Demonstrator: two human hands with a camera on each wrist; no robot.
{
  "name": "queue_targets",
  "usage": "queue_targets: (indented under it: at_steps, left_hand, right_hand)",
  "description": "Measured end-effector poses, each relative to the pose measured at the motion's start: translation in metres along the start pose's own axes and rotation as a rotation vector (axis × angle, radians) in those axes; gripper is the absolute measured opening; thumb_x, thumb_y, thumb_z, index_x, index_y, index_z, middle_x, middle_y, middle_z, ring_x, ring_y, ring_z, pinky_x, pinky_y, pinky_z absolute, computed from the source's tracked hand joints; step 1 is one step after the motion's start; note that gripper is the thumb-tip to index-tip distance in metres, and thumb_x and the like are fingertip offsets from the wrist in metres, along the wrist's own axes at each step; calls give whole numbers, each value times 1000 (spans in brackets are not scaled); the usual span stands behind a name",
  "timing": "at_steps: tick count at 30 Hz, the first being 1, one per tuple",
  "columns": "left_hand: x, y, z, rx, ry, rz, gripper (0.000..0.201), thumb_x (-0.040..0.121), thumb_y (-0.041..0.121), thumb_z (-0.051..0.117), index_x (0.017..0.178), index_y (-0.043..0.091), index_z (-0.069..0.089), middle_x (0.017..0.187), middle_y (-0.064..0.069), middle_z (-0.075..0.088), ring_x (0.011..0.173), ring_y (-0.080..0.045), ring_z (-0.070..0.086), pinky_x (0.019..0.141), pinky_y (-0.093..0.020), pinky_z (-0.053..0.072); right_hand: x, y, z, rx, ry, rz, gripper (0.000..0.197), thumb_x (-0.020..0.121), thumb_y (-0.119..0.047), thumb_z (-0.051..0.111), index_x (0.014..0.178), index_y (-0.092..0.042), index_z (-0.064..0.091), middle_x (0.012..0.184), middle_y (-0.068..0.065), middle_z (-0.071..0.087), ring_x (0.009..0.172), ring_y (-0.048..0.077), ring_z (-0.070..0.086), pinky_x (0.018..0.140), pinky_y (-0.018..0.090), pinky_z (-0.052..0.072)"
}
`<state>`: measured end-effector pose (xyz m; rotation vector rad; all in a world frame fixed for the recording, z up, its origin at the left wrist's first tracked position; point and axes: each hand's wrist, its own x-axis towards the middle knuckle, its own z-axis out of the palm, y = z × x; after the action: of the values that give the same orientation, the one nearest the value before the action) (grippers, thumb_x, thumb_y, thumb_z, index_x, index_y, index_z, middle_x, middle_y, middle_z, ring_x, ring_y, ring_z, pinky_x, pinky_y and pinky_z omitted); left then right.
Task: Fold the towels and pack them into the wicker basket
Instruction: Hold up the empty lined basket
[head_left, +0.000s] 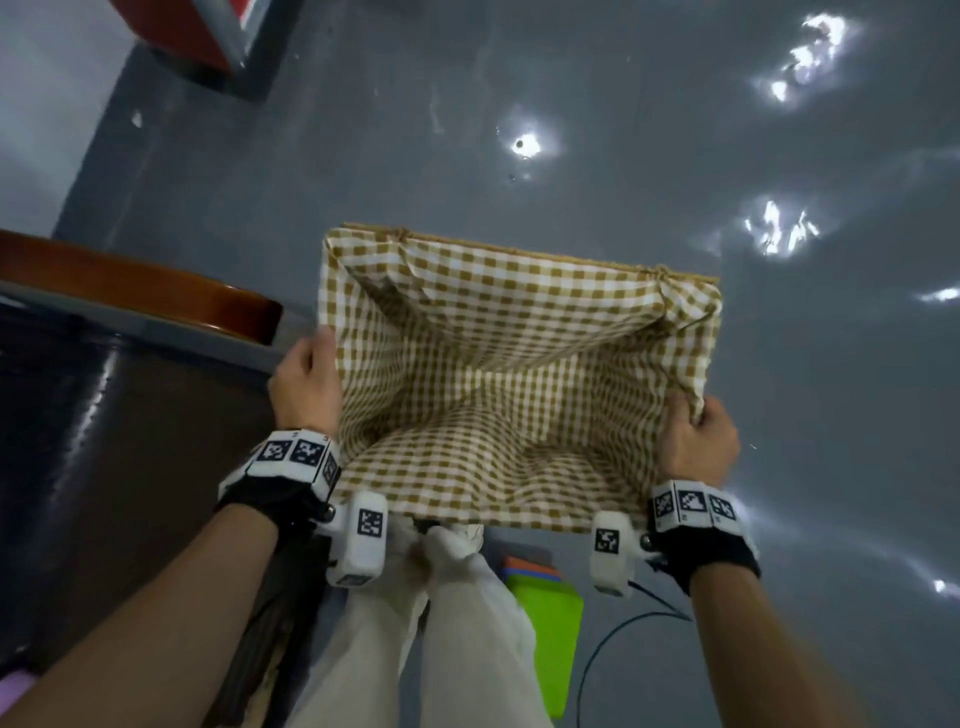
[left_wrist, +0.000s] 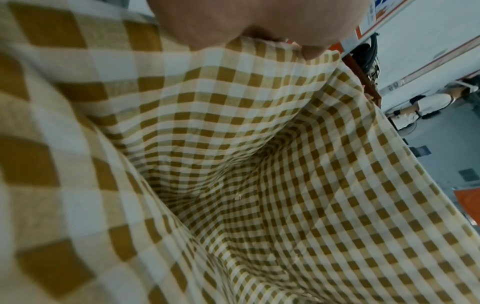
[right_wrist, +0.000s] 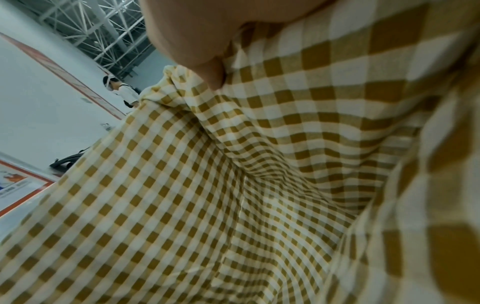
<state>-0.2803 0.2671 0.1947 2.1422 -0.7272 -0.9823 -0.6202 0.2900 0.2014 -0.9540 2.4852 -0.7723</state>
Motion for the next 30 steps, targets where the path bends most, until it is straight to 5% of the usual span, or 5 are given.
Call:
queue_targets:
  at_steps: [4,11,18,22,30]
  left_hand:
    - [-12,-34,33,37,-33,13,49,94,47,41,87,3,60,83,-15,59,79,-24,52,73,-35,39]
    - [12,-87,106,13,-153,5,54,90,49,45,90,-4,58,85,-14,55,79,-20,50,72,-33,35]
    - [25,-162,160,-31,-161,1,35,85,54,48,75,23,61,76,4,57,77,-18,54,77,-36,43]
    - [38,-209,182,-38,-135,36,42,85,55,45,102,23,66,88,8,59,88,-18,56,84,-36,44]
    - [59,-274,224,-7,-162,69,42,89,53,40,94,18,62,84,5,57,85,-20,51,76,-33,35]
  right_hand:
    - [-4,67,15,39,32,42,28,92,-21,56,70,-7,49,63,8,48,64,22,43,59,29,29]
    - [7,174,69,66,71,111,30,93,-22,55,69,-3,50,65,12,49,63,23,41,59,32,31]
    - [8,255,116,102,113,94,27,91,-22,57,69,-7,52,60,4,46,55,15,37,53,31,30]
    - [6,295,149,141,101,86,27,91,-24,57,72,-5,55,65,8,53,62,20,44,60,30,34]
    - [24,340,199,147,77,85,31,90,-20,54,66,-1,48,58,7,40,52,14,33,50,27,28]
